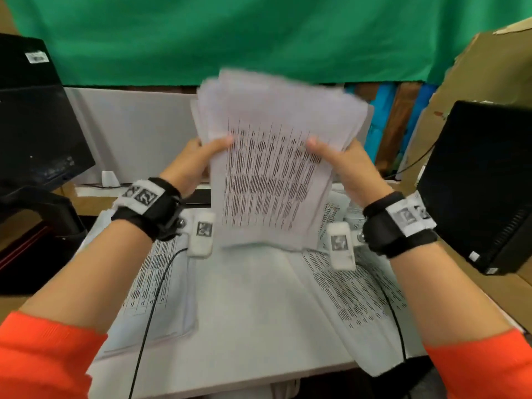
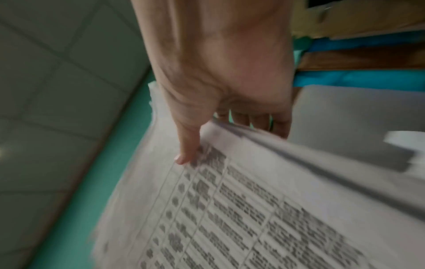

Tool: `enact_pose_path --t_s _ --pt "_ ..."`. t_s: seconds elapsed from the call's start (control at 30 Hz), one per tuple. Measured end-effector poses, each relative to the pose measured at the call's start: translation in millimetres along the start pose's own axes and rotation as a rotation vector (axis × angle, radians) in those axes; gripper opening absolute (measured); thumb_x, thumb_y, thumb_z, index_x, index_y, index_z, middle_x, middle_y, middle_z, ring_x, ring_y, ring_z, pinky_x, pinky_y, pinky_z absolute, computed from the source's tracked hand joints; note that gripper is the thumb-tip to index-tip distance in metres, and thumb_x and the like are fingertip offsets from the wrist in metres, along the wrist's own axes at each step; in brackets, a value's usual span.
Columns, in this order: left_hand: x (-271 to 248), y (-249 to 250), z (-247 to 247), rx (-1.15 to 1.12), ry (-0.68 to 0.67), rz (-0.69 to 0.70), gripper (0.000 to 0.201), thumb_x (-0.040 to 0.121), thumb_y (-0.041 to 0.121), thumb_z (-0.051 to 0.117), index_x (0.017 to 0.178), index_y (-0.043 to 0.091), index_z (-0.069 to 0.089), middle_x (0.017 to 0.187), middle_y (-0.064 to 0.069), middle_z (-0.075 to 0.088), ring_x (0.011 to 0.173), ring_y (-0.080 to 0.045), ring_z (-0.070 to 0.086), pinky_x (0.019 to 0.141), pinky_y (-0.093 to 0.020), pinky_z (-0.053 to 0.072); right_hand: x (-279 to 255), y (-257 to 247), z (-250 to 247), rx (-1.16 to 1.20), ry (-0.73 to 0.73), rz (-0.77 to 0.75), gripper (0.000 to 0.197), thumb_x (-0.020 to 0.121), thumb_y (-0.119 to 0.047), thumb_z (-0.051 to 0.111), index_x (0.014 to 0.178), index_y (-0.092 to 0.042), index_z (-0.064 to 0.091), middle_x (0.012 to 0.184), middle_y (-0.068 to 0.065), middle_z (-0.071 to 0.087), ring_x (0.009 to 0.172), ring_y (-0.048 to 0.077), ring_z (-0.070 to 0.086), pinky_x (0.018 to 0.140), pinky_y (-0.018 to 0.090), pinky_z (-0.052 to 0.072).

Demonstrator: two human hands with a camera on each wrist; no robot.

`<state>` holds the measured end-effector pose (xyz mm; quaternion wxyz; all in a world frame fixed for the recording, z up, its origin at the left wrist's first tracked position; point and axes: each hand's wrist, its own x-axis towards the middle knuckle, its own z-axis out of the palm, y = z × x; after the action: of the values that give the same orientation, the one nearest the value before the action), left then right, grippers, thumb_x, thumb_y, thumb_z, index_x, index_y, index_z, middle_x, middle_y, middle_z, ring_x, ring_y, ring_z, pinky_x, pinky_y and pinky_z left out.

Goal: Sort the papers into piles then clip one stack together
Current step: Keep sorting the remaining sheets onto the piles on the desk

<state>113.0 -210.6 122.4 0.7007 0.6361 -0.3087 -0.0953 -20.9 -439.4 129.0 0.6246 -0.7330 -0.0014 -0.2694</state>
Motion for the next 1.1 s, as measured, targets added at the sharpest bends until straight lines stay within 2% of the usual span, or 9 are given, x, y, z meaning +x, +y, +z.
enact_pose_path --t_s 0.1,0.23,0.4,0.5,0.57,0.73,0.83,1.0,1.1 --pt "-14.8 -47.9 -3.4 0.271 0.028 -0.217 0.055 0.091 0.055 0.048 0.127 0.013 0.053 0.096 0.009 0.065 0.096 -0.017 0.063 0.088 -0.034 0.050 -18.6 54.5 3.3 0.019 -0.003 0.267 0.090 0.059 -0.061 0.084 0.133 -0.018 0.056 0.124 0.001 0.069 0.112 0.020 0.067 0.104 0.049 0.048" --pt "-13.8 -54.6 34.4 0.211 0.149 0.001 0.047 0.089 0.044 0.058 0.128 0.018 0.055 0.113 0.008 0.061 0.113 -0.017 0.060 0.092 -0.026 0.043 -14.2 67.3 30.7 0.102 0.105 0.274 0.106 0.054 -0.066 0.085 0.141 -0.019 0.047 0.131 -0.003 0.063 0.124 0.020 0.058 0.108 0.048 0.043" --pt "0.2 -19.3 41.4 0.012 0.199 0.157 0.026 0.091 0.031 0.061 0.115 0.023 0.055 0.108 0.012 0.062 0.097 0.005 0.058 0.084 -0.010 0.046 -5.1 21.3 30.1 0.211 0.144 0.191 0.089 0.077 -0.040 0.080 0.147 -0.012 0.033 0.125 -0.015 0.051 0.119 0.007 0.047 0.111 0.036 0.036" --pt "-3.6 -72.7 11.4 0.188 -0.113 -0.343 0.076 0.066 0.067 0.070 0.126 0.023 0.055 0.125 0.010 0.060 0.116 -0.009 0.055 0.104 -0.031 0.038 -18.3 74.6 18.0 0.043 -0.076 0.392 0.081 0.060 -0.051 0.088 0.131 -0.027 0.056 0.126 -0.012 0.065 0.118 0.009 0.060 0.107 0.042 0.044" --pt "-8.3 -114.4 1.0 0.354 -0.241 -0.544 0.099 0.045 0.074 0.076 0.128 0.023 0.056 0.125 0.002 0.064 0.113 -0.018 0.061 0.102 -0.041 0.045 -30.1 118.7 12.2 0.095 -0.087 0.565 0.098 0.044 -0.048 0.096 0.130 -0.019 0.058 0.125 -0.001 0.069 0.116 0.019 0.064 0.106 0.050 0.045" --pt "-2.3 -129.1 10.8 0.251 0.210 -0.370 0.046 0.080 0.061 0.059 0.090 0.016 0.061 0.089 0.001 0.061 0.081 -0.017 0.056 0.078 -0.029 0.045 -41.3 132.0 13.4 0.215 0.131 0.569 0.075 0.060 -0.039 0.089 0.125 -0.017 0.060 0.123 0.008 0.069 0.112 0.026 0.066 0.101 0.052 0.049" --pt "-6.4 -135.5 19.4 0.414 -0.023 -0.568 0.070 0.082 0.070 0.047 0.112 0.008 0.060 0.107 -0.001 0.059 0.102 -0.024 0.059 0.095 -0.032 0.043 -46.3 142.5 16.2 0.170 0.019 0.717 0.044 0.080 -0.028 0.080 0.116 -0.013 0.060 0.118 0.003 0.068 0.105 0.016 0.065 0.090 0.034 0.053" --pt "-5.3 -153.3 10.7 0.675 -0.102 -0.599 0.039 0.097 0.032 0.046 0.115 0.001 0.061 0.121 -0.017 0.063 0.099 -0.026 0.059 0.086 -0.028 0.045 -45.4 167.1 3.1 0.019 0.066 0.825 0.032 0.087 0.002 0.067 0.119 0.005 0.061 0.095 0.014 0.071 0.079 0.025 0.069 0.061 0.029 0.059" --pt "-12.7 -150.4 17.7 0.565 -0.055 -0.665 0.044 0.101 0.029 0.039 0.130 -0.002 0.051 0.132 -0.019 0.055 0.115 -0.032 0.056 0.093 -0.031 0.043 -46.8 175.5 2.4 0.060 0.037 0.858 0.024 0.090 0.005 0.062 0.114 0.001 0.061 0.103 0.017 0.070 0.089 0.030 0.069 0.075 0.037 0.060"
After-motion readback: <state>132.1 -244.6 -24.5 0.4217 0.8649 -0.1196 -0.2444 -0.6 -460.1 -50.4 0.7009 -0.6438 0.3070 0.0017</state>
